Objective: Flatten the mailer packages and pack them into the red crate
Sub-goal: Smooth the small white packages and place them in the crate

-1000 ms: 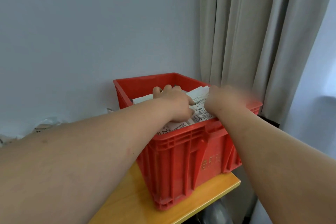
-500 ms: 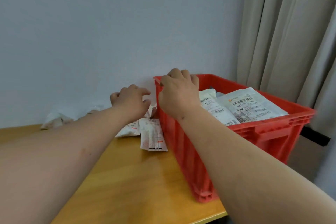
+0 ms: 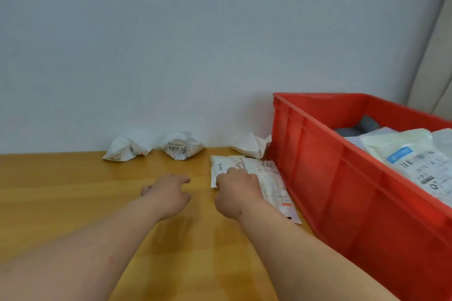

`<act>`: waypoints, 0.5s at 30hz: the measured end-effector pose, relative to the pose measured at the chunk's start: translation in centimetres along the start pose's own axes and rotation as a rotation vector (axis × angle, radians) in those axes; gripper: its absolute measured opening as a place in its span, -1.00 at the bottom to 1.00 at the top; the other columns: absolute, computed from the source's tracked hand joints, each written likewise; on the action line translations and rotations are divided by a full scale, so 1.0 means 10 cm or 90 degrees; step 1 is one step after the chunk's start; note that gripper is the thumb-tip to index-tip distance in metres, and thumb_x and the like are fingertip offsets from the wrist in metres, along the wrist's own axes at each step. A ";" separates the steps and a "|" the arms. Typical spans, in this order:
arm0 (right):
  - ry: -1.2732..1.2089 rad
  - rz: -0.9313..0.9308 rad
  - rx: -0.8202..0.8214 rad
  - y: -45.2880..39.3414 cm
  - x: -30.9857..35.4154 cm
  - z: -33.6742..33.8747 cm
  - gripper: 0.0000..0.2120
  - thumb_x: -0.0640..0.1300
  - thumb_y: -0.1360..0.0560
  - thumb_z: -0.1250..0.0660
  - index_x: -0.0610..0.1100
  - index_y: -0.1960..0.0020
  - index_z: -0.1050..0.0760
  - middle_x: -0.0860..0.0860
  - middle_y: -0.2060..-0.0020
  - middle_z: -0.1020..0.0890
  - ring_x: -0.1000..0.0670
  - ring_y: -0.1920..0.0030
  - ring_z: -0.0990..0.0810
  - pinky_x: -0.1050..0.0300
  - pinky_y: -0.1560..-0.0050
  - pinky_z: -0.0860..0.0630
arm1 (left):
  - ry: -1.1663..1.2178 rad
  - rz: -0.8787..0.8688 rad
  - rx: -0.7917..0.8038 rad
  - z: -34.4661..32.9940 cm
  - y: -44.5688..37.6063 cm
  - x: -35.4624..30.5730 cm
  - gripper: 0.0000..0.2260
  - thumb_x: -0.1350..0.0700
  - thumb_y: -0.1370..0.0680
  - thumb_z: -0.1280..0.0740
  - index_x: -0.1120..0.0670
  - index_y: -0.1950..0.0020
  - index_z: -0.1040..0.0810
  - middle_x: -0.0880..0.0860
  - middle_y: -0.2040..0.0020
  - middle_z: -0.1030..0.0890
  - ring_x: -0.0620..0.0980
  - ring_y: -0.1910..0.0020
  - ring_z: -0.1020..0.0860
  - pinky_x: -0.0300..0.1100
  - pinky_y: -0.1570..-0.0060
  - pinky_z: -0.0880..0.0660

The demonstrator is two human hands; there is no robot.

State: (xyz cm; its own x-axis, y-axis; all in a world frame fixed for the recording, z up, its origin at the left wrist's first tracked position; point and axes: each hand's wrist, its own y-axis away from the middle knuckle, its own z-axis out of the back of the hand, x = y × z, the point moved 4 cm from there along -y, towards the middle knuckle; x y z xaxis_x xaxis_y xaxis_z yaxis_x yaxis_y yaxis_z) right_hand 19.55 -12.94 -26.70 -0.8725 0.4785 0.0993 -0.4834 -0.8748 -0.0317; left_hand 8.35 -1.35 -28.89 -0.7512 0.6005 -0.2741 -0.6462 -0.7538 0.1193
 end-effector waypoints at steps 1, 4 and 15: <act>0.001 0.006 -0.001 -0.12 0.05 -0.05 -0.62 -0.15 -0.52 -0.15 -0.05 -0.31 -0.47 -0.08 -0.23 -0.46 -0.16 -0.27 -0.38 -0.06 -0.25 -0.28 | 0.010 0.002 -0.001 -0.02 -0.10 0.05 -0.56 -0.12 -0.63 -0.18 -0.18 -0.51 -0.25 -0.03 -0.53 -0.24 0.02 -0.47 -0.28 0.05 -0.38 -0.23; -0.004 0.022 -0.010 -0.49 0.23 -0.18 -0.63 -0.13 -0.54 -0.17 -0.05 -0.34 -0.45 -0.09 -0.27 -0.43 -0.16 -0.28 -0.36 -0.07 -0.28 -0.28 | 0.036 0.018 -0.005 -0.08 -0.39 0.27 -0.56 -0.10 -0.63 -0.20 -0.17 -0.51 -0.25 0.00 -0.55 -0.20 0.03 -0.49 -0.26 0.07 -0.40 -0.22; 0.074 0.047 -0.026 -1.57 0.56 -0.37 -0.50 -0.27 -0.44 -0.15 -0.13 -0.38 -0.40 0.02 -0.61 0.17 -0.16 -0.43 -0.19 -0.13 -0.33 -0.23 | 0.161 0.006 -0.118 -0.11 -1.22 0.79 -0.52 0.01 -0.61 -0.27 -0.03 -0.52 -0.29 0.02 -0.50 -0.21 0.06 -0.43 -0.32 0.09 -0.42 -0.27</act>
State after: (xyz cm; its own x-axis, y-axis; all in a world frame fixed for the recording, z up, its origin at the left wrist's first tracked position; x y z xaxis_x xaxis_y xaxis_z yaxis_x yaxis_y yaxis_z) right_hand 22.02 3.77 -29.32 -0.9068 0.4210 -0.0199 -0.4186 -0.9050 -0.0758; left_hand 10.38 12.30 -33.53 -0.6846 0.5255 -0.5052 -0.5859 -0.8090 -0.0474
